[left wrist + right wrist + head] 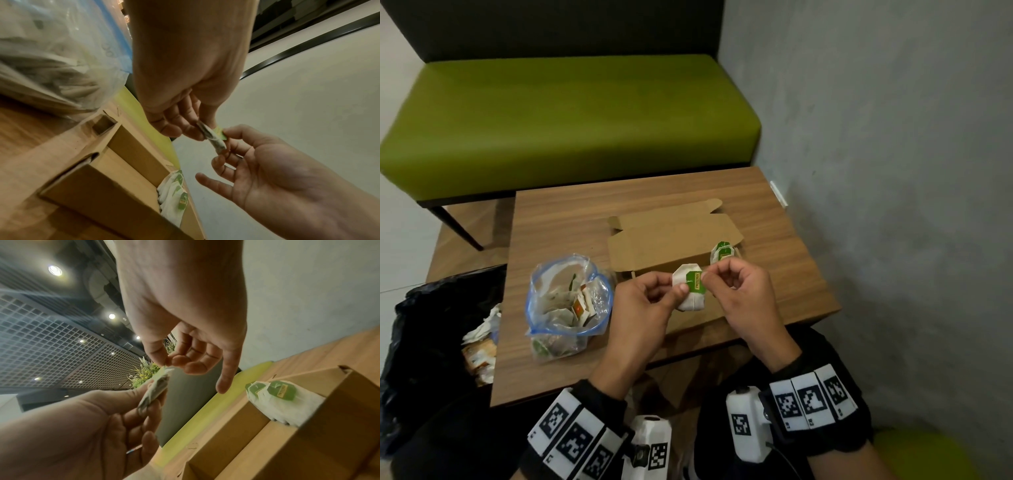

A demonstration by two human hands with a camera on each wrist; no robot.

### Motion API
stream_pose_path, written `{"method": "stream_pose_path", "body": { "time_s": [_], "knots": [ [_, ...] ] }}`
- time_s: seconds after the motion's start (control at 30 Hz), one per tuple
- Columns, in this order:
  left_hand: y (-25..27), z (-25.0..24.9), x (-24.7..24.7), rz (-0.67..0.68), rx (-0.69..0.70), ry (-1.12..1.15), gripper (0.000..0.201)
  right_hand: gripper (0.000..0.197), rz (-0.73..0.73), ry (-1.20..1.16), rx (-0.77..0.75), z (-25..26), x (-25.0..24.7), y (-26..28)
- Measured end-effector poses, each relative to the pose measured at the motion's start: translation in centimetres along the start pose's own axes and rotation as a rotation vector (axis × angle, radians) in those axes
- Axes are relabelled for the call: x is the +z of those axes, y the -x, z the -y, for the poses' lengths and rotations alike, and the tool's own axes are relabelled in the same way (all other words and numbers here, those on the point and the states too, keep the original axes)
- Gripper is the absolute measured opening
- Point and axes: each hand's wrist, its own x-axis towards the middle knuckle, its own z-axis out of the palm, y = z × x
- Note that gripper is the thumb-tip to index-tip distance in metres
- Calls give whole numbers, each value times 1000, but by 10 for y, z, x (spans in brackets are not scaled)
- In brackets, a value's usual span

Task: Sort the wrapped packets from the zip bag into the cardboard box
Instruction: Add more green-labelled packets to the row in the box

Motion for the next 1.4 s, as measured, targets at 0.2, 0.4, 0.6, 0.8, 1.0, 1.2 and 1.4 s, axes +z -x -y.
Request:
{"method": "stream_pose_path", "body": {
  "time_s": [0.2,0.4,0.6,0.8,1.0,1.2,1.4],
  "knots": [
    [1,0,1,17,2,56,8,14,86,23,130,-7,-1,-4],
    [-4,9,4,84,47,-42,13,10,164,30,119,1,-18,-13],
    [-2,13,7,76,78,-101,13,9,177,22,121,-2,-23,-15],
    [0,18,7,56,75,-146,16,7,193,42,123,-5,-25,-15],
    [-1,28,0,120,-21,-410,24,4,49,515,96,-21,-63,-40],
    [11,33,-1,351,144,-891,28,10,321,692,255,-34,-80,-62],
    [10,34,-1,383,208,-957,29,5,189,904,249,-53,-67,-68]
  ]
}}
